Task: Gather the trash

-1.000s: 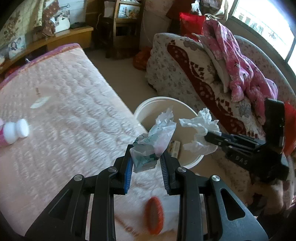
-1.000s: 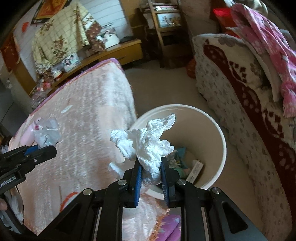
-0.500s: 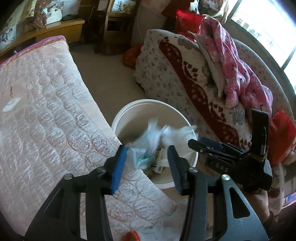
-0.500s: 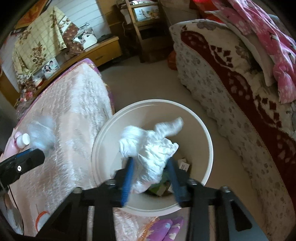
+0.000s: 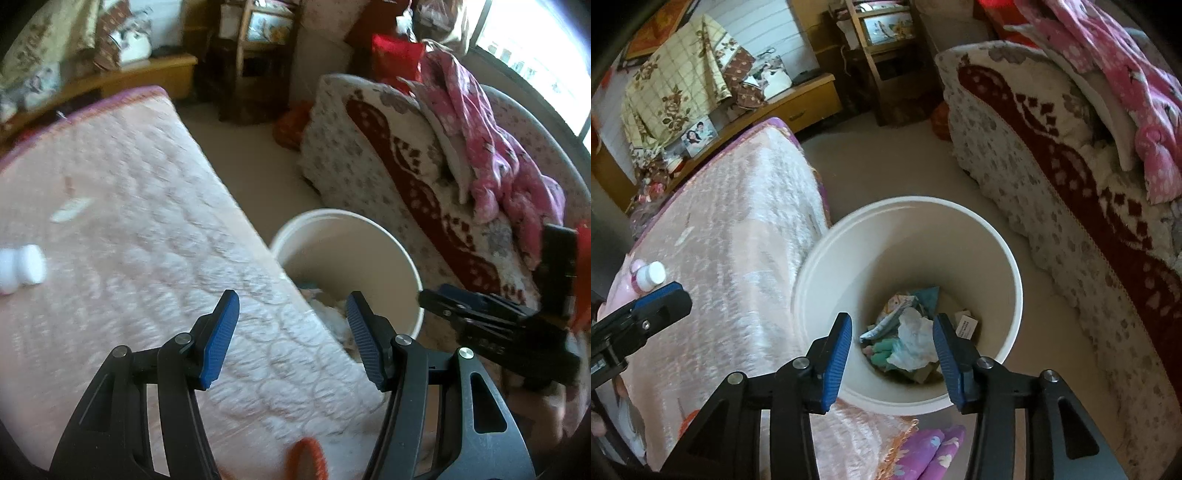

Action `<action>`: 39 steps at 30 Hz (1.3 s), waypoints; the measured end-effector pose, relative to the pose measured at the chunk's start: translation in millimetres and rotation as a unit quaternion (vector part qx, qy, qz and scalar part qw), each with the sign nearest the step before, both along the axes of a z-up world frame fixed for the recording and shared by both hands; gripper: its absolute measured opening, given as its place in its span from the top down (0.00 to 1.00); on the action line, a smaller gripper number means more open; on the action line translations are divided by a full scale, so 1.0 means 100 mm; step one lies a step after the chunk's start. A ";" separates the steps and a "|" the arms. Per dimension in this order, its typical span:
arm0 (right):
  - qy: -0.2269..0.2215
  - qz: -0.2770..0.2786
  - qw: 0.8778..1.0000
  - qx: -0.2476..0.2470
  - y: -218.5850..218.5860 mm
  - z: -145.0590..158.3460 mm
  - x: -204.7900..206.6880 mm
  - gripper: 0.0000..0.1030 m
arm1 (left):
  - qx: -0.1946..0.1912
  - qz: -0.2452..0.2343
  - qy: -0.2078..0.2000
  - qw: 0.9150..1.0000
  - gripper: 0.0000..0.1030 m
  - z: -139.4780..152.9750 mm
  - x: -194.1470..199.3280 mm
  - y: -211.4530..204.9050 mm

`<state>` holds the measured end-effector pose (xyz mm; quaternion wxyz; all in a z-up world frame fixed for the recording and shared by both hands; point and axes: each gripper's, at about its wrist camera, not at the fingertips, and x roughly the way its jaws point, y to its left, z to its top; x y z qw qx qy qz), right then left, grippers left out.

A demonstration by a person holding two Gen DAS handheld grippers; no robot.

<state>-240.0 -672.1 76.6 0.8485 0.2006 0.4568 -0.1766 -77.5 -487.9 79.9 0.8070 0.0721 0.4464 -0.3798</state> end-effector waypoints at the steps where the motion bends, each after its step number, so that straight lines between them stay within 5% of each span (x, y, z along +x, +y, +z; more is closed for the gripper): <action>1: -0.006 0.004 1.000 -0.002 0.06 0.06 -0.01 0.57 | 0.003 0.010 -0.009 1.000 0.43 0.05 -0.03 0.06; 4: -0.024 0.011 1.000 -0.009 0.25 0.24 -0.04 0.54 | 0.011 0.030 -0.036 0.999 0.43 0.15 -0.11 0.23; 7: -0.045 0.018 0.999 -0.023 0.46 0.41 -0.08 0.39 | 0.016 0.042 -0.061 0.997 0.43 0.26 -0.20 0.39; 21: -0.099 0.024 0.989 -0.104 1.21 1.07 -0.40 0.31 | -0.038 0.070 -0.120 0.990 0.43 0.84 -0.66 1.06; 39: -0.150 0.024 0.978 -0.140 1.62 1.54 -0.71 0.21 | -0.067 0.086 -0.167 0.980 0.42 1.21 -1.04 1.53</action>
